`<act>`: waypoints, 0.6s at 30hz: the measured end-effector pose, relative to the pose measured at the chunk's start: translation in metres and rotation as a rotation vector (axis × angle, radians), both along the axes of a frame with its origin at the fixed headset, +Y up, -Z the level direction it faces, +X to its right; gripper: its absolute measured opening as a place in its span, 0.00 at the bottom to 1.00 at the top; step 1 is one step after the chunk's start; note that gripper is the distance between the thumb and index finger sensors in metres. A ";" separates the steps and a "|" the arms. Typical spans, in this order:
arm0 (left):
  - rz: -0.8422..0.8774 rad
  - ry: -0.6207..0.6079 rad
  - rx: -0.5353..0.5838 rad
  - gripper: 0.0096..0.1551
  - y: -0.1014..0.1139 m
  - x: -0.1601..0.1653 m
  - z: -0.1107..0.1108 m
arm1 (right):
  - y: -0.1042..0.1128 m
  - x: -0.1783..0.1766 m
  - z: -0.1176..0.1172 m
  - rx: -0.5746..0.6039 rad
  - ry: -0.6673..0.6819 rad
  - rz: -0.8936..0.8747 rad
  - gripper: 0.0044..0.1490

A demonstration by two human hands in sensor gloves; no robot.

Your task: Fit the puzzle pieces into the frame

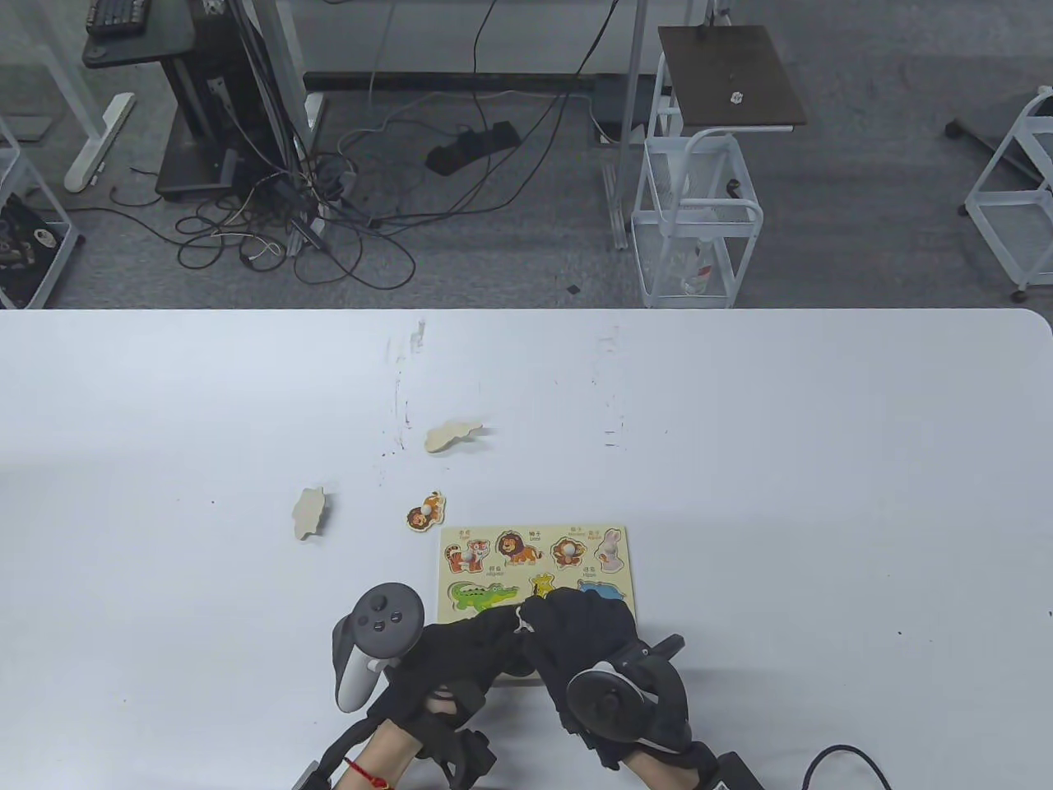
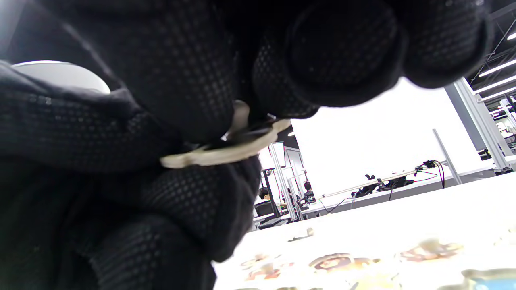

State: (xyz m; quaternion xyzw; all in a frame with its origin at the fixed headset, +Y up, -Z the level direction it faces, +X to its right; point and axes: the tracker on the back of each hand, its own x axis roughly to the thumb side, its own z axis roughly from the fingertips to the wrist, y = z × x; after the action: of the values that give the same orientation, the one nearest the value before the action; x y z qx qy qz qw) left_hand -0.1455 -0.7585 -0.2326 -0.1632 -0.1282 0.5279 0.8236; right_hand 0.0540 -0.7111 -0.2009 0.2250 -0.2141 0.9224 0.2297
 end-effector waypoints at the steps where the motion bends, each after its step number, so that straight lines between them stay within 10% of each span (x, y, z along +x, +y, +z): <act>1: -0.008 0.002 0.010 0.27 0.000 0.000 0.000 | -0.001 0.001 -0.001 -0.010 0.002 -0.013 0.29; 18: -0.501 0.143 0.461 0.38 0.030 -0.017 0.009 | -0.004 0.023 -0.016 -0.160 -0.040 0.019 0.29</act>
State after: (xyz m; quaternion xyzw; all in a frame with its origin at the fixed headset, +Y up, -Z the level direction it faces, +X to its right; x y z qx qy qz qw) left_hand -0.1622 -0.7283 -0.2241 0.0382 -0.1420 0.2763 0.9497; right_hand 0.0765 -0.7147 -0.2168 0.1894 -0.1420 0.9430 0.2341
